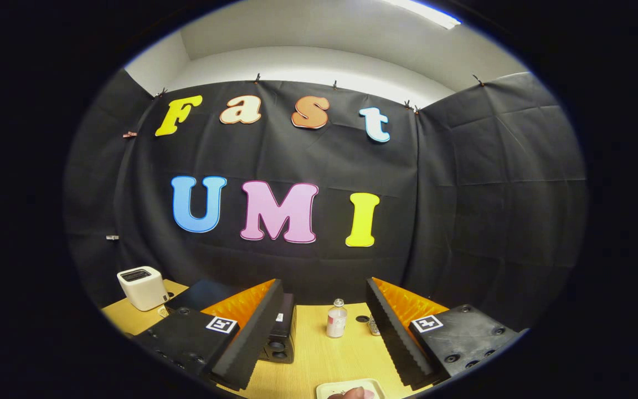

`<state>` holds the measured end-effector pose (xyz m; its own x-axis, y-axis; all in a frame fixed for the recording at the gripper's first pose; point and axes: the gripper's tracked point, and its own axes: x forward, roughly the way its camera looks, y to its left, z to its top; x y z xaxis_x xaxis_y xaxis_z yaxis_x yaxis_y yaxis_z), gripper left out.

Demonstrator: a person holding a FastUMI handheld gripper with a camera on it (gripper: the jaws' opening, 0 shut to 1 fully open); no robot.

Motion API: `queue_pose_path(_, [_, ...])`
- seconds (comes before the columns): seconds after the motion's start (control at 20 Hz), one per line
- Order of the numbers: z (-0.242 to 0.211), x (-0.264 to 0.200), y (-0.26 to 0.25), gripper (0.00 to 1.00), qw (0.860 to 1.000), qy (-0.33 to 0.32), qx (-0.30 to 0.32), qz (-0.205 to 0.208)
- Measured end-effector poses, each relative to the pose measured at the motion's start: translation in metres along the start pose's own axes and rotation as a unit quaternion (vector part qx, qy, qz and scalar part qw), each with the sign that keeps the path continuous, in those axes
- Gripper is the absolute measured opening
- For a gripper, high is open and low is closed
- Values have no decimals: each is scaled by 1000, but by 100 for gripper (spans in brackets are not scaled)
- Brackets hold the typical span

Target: Open the toaster oven, put the food inside, and close the toaster oven door.

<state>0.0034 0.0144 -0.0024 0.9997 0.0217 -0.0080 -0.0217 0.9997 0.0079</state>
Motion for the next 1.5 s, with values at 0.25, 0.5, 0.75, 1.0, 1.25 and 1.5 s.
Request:
queue_pose_path(0.25, [-3,1,34,98,1000,2,6,14])
queue_pose_path(0.5, [-25,7,114,98,998,18,26,58])
queue_pose_path(0.75, [-75,23,188,98,993,67,47,81])
queue_pose_path(1.0, [-128,48,238,98,989,115,29,92])
queue_pose_path(1.25, [-182,68,261,99,981,172,17,87])
queue_pose_path(1.5, [-216,77,266,99,974,214,20,67])
